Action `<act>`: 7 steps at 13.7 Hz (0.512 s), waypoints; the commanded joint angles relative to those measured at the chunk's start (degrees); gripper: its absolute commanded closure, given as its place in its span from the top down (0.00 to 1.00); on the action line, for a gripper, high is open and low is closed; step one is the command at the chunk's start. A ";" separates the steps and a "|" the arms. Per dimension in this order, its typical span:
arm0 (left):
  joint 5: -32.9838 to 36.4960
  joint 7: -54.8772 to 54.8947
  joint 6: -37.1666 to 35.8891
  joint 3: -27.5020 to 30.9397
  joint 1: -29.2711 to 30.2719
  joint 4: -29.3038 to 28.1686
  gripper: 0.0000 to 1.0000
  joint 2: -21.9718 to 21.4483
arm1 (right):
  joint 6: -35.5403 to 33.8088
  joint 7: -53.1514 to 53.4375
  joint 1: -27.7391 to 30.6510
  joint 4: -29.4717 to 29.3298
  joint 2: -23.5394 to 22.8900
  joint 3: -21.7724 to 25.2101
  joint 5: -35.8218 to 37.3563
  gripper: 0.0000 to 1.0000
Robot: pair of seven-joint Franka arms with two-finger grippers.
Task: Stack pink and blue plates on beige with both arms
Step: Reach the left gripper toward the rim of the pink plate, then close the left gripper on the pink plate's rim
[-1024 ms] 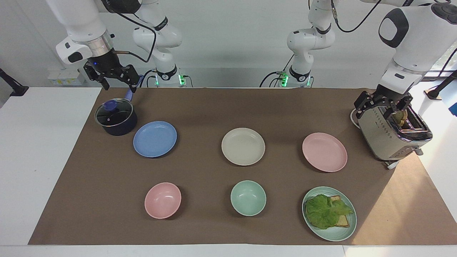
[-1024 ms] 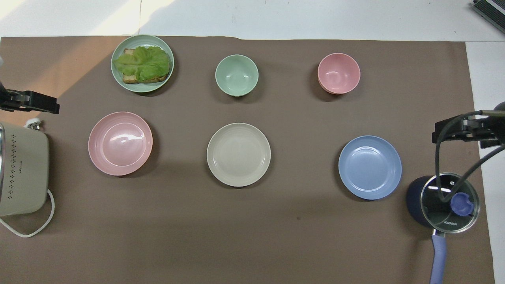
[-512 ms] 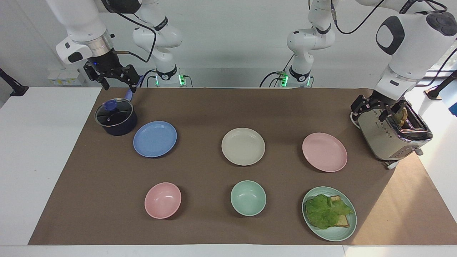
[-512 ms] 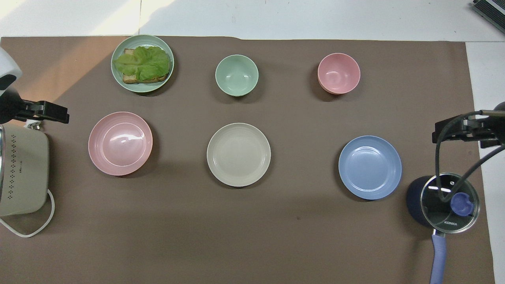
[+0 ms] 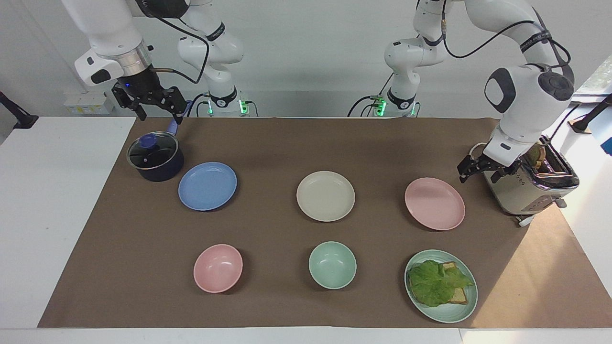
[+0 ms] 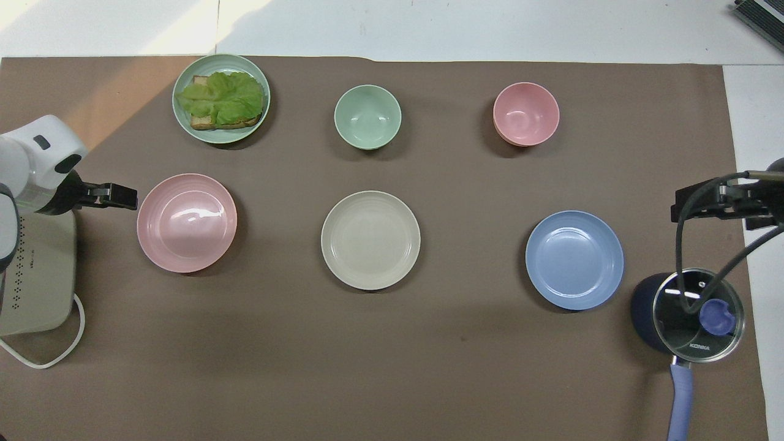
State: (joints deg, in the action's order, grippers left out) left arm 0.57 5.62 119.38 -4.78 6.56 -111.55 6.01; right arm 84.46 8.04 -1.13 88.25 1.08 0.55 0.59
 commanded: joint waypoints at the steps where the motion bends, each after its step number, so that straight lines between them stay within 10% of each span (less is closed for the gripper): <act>1: 0.66 0.53 6.12 -0.15 1.00 -3.06 1.00 2.33 | 1.14 -1.62 0.77 1.40 1.20 -0.03 -1.46 1.00; 7: 0.58 -1.75 6.13 -0.23 2.76 -3.67 1.00 6.91 | 1.23 -1.44 0.77 1.48 1.20 -0.03 -1.46 1.00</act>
State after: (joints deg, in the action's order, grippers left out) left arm 0.57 5.17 124.49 -4.52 8.09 -114.03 12.85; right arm 84.46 8.04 -1.12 88.25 1.08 0.56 0.59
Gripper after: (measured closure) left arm 0.000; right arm 0.000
